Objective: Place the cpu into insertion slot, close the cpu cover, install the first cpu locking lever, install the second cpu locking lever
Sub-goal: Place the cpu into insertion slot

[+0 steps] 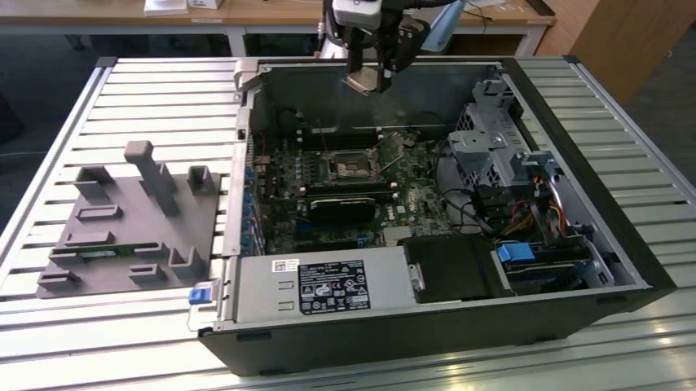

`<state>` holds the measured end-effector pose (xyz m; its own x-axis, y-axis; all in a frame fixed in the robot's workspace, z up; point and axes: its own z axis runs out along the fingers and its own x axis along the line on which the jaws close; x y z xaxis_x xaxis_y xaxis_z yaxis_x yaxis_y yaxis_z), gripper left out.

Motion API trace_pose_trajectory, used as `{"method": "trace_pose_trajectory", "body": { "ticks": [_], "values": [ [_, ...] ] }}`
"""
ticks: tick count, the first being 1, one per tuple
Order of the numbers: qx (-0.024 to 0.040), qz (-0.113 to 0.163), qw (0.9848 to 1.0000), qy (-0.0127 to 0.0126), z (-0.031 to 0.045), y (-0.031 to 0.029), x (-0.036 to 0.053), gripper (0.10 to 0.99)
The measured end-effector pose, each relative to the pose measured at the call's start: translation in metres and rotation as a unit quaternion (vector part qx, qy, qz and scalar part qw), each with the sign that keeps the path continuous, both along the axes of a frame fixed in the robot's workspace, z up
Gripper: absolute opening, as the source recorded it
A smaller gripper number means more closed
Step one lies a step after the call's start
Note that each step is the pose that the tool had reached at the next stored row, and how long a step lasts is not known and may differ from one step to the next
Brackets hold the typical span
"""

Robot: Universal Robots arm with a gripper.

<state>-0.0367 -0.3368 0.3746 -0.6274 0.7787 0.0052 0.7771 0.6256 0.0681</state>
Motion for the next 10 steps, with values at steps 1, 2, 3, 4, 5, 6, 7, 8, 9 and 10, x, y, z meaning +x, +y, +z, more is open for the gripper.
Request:
{"method": "trace_pose_trajectory", "body": {
  "ticks": [1,2,3,4,5,6,7,8,9,10],
  "values": [
    [-0.0001,-0.008,1.0,0.0,-0.0001,0.0,0.0,0.541],
    [-0.0002,-0.015,0.9999,0.0,-0.0002,0.0,0.0,0.541],
    [-0.0003,-0.022,0.9998,0.0,-0.0003,0.0,0.0,0.541],
    [-0.0005,-0.028,0.9996,0.0,-0.0004,0.0,0.0,0.541],
    [-0.0006,-0.035,0.9994,0.0,-0.0005,0.0,0.0,0.541],
    [-0.0007,-0.042,0.9991,0.0,-0.0006,0.0,0.0,0.541],
    [-0.0008,-0.048,0.9988,0.0,-0.0007,0.0,0.0,0.541],
    [-0.0009,-0.055,0.9985,0.0,-0.0008,0.0,0.0,0.541],
    [-0.0011,-0.061,0.9981,0.0,-0.001,0.0,0.0,0.541],
    [-0.0014,-0.067,0.9977,0.0,-0.0011,0.0,0.0,0.541]
  ]
}}
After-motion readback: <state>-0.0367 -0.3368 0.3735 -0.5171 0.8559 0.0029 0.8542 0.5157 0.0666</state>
